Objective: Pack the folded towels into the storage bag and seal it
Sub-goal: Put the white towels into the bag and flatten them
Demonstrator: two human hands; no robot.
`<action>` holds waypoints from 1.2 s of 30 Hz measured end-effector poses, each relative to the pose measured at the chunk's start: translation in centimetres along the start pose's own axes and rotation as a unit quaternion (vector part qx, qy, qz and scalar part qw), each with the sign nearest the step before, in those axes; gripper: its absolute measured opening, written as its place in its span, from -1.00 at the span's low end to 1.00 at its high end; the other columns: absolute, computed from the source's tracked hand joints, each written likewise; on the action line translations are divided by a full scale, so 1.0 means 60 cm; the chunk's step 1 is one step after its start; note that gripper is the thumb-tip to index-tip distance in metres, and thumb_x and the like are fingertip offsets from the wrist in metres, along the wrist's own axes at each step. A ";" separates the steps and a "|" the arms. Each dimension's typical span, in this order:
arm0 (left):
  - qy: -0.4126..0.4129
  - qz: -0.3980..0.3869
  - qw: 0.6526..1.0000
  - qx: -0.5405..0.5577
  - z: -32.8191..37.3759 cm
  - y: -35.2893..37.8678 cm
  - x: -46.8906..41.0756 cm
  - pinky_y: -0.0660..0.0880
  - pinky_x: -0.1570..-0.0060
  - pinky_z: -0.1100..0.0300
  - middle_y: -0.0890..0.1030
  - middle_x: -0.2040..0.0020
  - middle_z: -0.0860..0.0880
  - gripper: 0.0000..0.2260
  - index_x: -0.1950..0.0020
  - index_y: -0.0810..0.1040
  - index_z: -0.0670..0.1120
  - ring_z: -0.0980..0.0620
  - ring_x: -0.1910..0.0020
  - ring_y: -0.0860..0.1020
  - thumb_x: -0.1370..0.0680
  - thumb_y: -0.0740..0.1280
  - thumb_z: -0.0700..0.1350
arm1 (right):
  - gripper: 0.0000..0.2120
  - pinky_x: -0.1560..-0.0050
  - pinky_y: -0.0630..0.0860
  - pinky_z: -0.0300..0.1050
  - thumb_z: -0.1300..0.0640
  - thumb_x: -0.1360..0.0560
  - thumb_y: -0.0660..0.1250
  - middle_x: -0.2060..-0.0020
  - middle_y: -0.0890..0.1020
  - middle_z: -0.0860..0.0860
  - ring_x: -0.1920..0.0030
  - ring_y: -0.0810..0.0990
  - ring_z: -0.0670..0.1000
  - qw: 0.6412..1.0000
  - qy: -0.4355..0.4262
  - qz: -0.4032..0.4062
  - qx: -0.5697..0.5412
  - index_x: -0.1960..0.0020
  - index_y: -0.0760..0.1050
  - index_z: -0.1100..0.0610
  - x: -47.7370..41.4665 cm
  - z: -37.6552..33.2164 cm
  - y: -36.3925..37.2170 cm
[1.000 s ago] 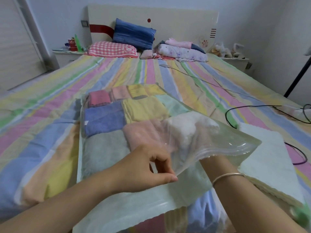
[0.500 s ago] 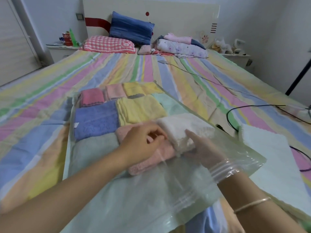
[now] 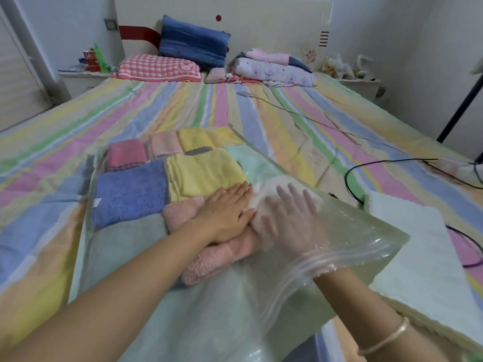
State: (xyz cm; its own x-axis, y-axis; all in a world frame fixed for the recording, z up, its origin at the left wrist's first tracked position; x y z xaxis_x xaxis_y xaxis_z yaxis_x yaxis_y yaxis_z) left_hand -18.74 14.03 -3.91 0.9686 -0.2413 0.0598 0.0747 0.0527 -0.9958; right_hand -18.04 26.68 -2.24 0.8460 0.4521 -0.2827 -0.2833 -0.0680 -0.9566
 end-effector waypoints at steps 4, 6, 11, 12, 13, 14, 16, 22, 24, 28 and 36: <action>0.015 -0.014 0.999 -0.044 0.008 0.017 0.000 -0.20 -0.52 -0.09 -0.28 -0.57 -0.07 -0.43 -0.54 -0.28 0.17 0.00 -0.55 -0.28 -0.60 -0.14 0.27 | -0.14 -0.50 -0.26 0.13 -0.42 -0.35 -0.55 -0.57 -0.09 0.00 -0.54 -0.21 0.16 0.994 0.015 -0.086 -0.071 -0.56 -0.10 -0.13 0.033 0.009 0.063; 0.016 -0.032 0.998 -0.045 0.014 0.022 -0.001 -0.21 -0.51 -0.13 -0.31 -0.56 -0.10 -0.43 -0.53 -0.26 0.23 -0.04 -0.54 -0.31 -0.58 -0.14 0.32 | -0.16 -0.50 -0.27 0.11 -0.40 -0.36 -0.54 -0.56 -0.13 -0.01 -0.54 -0.26 0.12 0.992 0.024 -0.074 -0.096 -0.56 -0.11 -0.14 0.051 0.010 0.068; -0.017 -0.020 1.000 -0.011 0.036 -0.001 -0.004 -0.22 -0.51 -0.12 -0.26 -0.58 -0.09 -0.44 -0.58 -0.12 0.15 -0.07 -0.55 -0.27 -0.61 -0.12 0.27 | -0.13 -0.47 -0.08 0.10 -0.43 -0.46 -0.38 -0.51 0.17 0.12 -0.52 -0.01 0.15 0.981 0.029 -0.037 -0.186 -0.53 0.17 0.04 0.087 0.009 0.038; -0.010 0.003 1.000 -0.023 0.051 -0.007 -0.004 -0.22 -0.51 -0.10 -0.24 -0.58 -0.09 -0.45 -0.59 -0.11 0.09 -0.06 -0.56 -0.24 -0.63 -0.11 0.22 | -0.14 -0.47 -0.04 0.11 -0.44 -0.47 -0.29 -0.50 0.18 0.13 -0.52 0.02 0.16 0.973 0.025 -0.053 -0.225 -0.51 0.18 0.08 0.106 0.012 0.050; 0.005 0.023 0.999 -0.033 0.072 -0.012 -0.004 -0.22 -0.51 -0.08 -0.22 -0.59 -0.10 -0.45 -0.59 -0.12 0.03 -0.04 -0.57 -0.22 -0.64 -0.09 0.17 | -0.15 -0.49 -0.03 0.11 -0.46 -0.44 -0.24 -0.51 0.14 0.07 -0.53 0.01 0.14 0.965 0.025 -0.092 -0.244 -0.53 0.14 0.05 0.135 0.015 0.069; 0.025 0.035 0.999 -0.031 0.097 -0.013 -0.004 -0.22 -0.52 -0.06 -0.20 -0.59 -0.09 -0.46 -0.59 -0.13 0.00 -0.01 -0.57 -0.20 -0.65 -0.08 0.12 | -0.23 -0.49 0.07 0.12 -0.44 -0.46 -0.16 -0.51 0.20 0.03 -0.52 0.10 0.12 0.959 0.029 -0.140 -0.243 -0.51 0.15 -0.01 0.169 0.017 0.084; 0.065 0.035 0.997 0.008 0.150 -0.008 -0.002 -0.23 -0.52 -0.01 -0.18 -0.60 -0.05 -0.48 -0.59 -0.14 0.00 0.05 -0.57 -0.18 -0.66 -0.07 0.07 | -0.65 -0.26 0.45 0.03 -0.15 -0.56 0.06 -0.23 0.55 0.02 -0.25 0.51 0.08 0.961 0.017 -0.138 -0.237 -0.24 0.40 -0.03 0.218 0.033 0.053; 0.099 -0.006 0.994 0.039 0.251 0.029 -0.007 -0.25 -0.52 -0.02 -0.19 -0.59 0.01 -0.47 -0.58 -0.19 0.07 0.06 -0.56 -0.21 -0.65 -0.10 0.14 | -0.76 0.13 0.37 -0.46 0.13 -0.40 0.22 0.13 0.65 -0.27 0.10 0.56 -0.22 0.949 0.057 -0.037 -0.307 0.06 0.61 -0.10 0.279 0.112 -0.072; 0.090 -0.016 0.996 -0.001 0.249 0.049 -0.012 -0.27 -0.51 -0.06 -0.23 -0.59 -0.01 -0.42 -0.58 -0.22 0.06 0.03 -0.56 -0.26 -0.61 -0.19 0.23 | -0.76 0.17 0.42 -0.36 0.13 -0.34 0.22 0.26 0.61 -0.34 0.21 0.55 -0.27 0.944 0.139 0.027 -0.298 0.15 0.61 -0.12 0.306 0.166 -0.088; 0.104 0.001 0.989 -0.105 0.246 0.083 -0.004 -0.31 -0.49 -0.11 -0.33 -0.56 -0.06 -0.22 -0.56 -0.30 0.03 -0.03 -0.54 -0.33 -0.36 -0.48 0.30 | -0.72 0.10 0.48 -0.21 0.22 -0.32 0.35 -0.01 0.61 -0.18 -0.08 0.52 -0.10 0.959 0.184 0.136 -0.167 0.02 0.58 -0.06 0.340 0.234 -0.124; 0.101 0.008 0.991 -0.084 0.244 0.083 -0.006 -0.30 -0.50 -0.08 -0.30 -0.57 -0.02 -0.16 -0.57 -0.24 0.05 -0.01 -0.55 -0.29 -0.36 -0.50 0.40 | -0.43 -0.02 0.57 -0.10 -0.11 -0.27 0.19 -0.16 0.63 -0.01 -0.13 0.62 0.09 0.991 0.132 -0.002 -0.038 -0.23 0.55 0.05 0.341 0.243 -0.051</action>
State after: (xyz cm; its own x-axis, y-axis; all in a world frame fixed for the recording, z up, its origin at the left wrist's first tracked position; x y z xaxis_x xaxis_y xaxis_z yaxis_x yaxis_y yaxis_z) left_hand -15.27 28.57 -7.89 0.9012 -0.4310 0.0460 0.0033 -0.0992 -0.9951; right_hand -6.48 49.11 -4.07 0.9388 0.2045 -0.2771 -0.2528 -0.1370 -0.9578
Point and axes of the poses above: each hand's wrist, its own x-axis away from the middle knuckle, its own y-axis out of the palm, z = x × y, the point moved 9 cm from there along -x, towards the middle knuckle
